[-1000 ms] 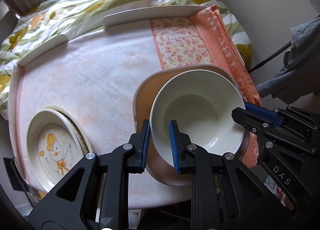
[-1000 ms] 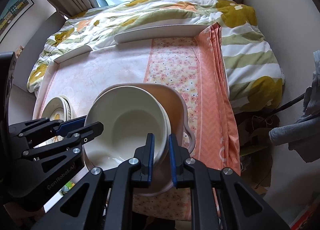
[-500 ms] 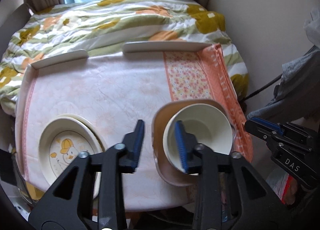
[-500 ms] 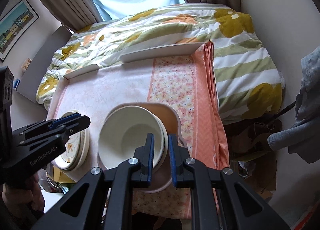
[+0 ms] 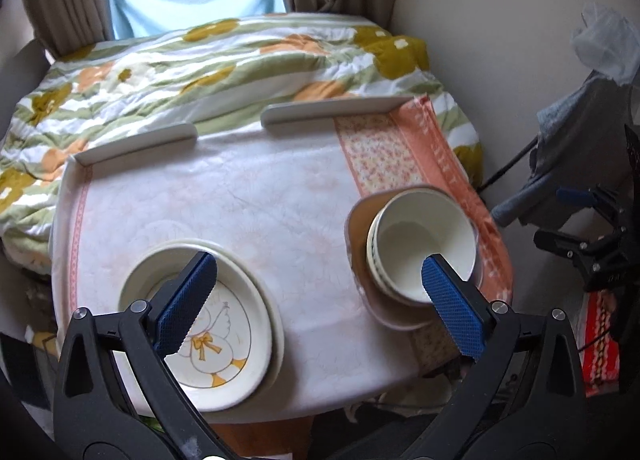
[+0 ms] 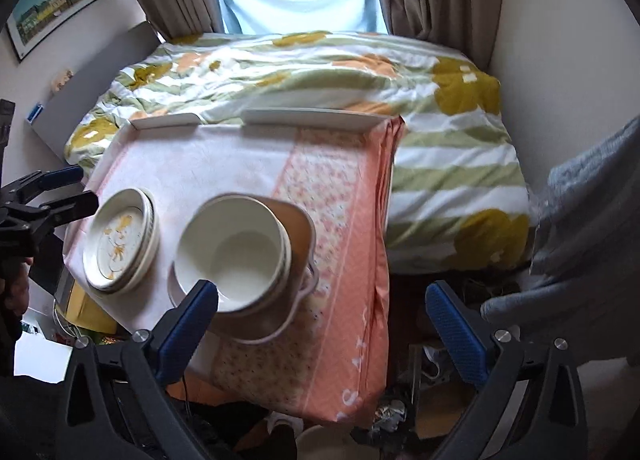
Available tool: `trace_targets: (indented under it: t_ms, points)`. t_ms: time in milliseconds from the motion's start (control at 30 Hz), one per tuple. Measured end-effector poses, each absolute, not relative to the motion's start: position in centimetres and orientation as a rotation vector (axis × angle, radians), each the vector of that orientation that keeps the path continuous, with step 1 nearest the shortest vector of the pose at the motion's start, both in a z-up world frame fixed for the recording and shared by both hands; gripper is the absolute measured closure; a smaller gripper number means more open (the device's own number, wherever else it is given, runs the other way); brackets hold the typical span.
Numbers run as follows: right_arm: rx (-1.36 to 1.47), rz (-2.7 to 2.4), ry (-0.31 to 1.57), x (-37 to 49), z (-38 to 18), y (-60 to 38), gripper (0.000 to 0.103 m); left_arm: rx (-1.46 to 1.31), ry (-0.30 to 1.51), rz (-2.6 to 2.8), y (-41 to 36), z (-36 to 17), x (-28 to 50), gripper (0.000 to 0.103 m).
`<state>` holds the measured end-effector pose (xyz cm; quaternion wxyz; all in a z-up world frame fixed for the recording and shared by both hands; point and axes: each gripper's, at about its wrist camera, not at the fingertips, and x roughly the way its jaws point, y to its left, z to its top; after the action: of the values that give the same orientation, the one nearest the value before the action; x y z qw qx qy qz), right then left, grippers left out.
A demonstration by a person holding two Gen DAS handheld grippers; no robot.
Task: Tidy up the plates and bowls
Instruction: 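Open both grippers and release the small white bowl, then grip the pink dish rim holding the bowls with both grippers and lift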
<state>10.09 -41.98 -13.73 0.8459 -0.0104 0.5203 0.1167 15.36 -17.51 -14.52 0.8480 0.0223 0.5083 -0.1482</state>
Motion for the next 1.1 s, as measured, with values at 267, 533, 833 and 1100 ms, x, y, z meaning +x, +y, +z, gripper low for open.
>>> trace_targets:
  t_ms: [267, 533, 833, 1100]
  points:
    - [-0.04, 0.183, 1.27, 11.9, -19.2, -42.2, 0.0, 0.153, 1.28, -0.35, -19.5, -21.8, 16.0, 0.001]
    - [-0.113, 0.248, 1.386, 13.1, -23.0, -40.6, 0.038, 0.231, 1.342, -0.374, -21.3, -24.8, 17.3, 0.007]
    - [-0.108, 0.329, 1.446, 14.0, -25.5, -38.7, 0.067, 0.252, 1.395, -0.424, -22.7, -27.0, 18.6, 0.031]
    - [-0.051, 0.361, 1.458, 14.6, -26.7, -38.8, 0.074, 0.229, 1.401, -0.469, -23.3, -28.0, 19.2, 0.054]
